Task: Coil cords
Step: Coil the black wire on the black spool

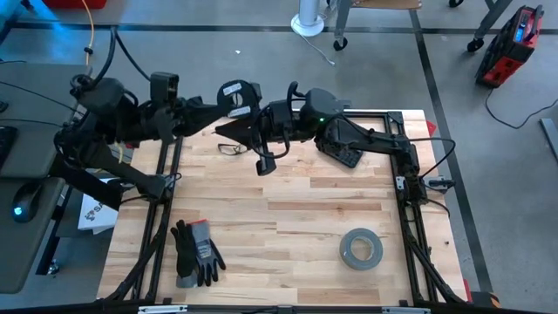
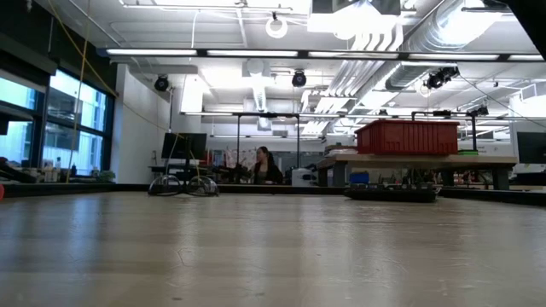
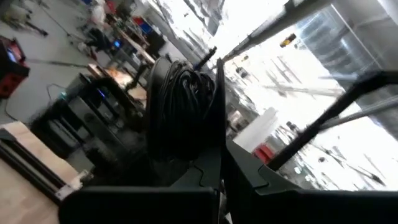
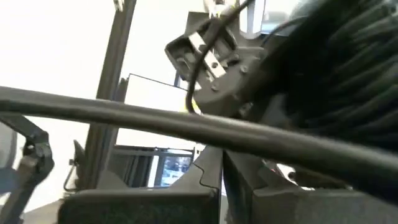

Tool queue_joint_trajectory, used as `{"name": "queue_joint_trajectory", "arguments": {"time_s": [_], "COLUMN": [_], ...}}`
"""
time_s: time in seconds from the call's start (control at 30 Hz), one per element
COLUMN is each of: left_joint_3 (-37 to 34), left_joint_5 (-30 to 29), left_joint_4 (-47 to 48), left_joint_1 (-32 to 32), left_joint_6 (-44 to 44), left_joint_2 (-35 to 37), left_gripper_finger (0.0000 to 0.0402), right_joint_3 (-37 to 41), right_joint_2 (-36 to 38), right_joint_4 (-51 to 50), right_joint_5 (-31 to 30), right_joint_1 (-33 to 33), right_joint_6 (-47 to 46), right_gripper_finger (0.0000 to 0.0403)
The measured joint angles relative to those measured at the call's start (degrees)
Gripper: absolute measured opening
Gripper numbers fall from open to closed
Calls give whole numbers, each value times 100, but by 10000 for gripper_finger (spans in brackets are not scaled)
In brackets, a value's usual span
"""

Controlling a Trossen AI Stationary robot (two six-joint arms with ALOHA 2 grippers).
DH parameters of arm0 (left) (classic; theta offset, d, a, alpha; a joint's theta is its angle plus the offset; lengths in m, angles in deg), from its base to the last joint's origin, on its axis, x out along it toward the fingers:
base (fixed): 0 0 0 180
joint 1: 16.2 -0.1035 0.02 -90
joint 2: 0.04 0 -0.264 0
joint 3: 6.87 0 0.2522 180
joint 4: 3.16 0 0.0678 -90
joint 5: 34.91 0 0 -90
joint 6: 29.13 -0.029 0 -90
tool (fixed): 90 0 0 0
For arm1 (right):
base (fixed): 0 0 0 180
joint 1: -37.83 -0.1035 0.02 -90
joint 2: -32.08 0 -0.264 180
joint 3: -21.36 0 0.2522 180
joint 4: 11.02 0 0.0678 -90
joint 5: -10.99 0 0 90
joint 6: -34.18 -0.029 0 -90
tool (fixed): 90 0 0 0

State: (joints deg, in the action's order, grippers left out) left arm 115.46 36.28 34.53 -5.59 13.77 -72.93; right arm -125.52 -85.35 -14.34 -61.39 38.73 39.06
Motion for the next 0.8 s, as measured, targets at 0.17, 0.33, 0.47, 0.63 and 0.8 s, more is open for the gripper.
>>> {"name": "queue_joint_trajectory", "arguments": {"time_s": [0.17, 0.33, 0.47, 0.63, 0.8], "left_joint_3": [0, 0, 0, -2, -2], "left_joint_5": [181, 322, 327, 325, 515], "left_joint_4": [-7, -142, -173, -239, -373], "left_joint_1": [-50, -13, 2, 2, -4], "left_joint_6": [155, 261, 343, 351, 447], "left_joint_2": [-4, -8, -37, -91, -174], "left_gripper_finger": [0, 0, 0, 0, 0], "right_joint_3": [0, -1, -2, -4, -9], "right_joint_2": [-1, -1, -1, -41, -117], "right_joint_4": [-26, -262, -349, -130, -108], "right_joint_5": [-95, -149, -406, -442, -559], "right_joint_1": [51, 121, 98, 116, 129], "right_joint_6": [112, 96, 289, 265, 271], "right_gripper_finger": [0, 0, 0, 0, 0]}}
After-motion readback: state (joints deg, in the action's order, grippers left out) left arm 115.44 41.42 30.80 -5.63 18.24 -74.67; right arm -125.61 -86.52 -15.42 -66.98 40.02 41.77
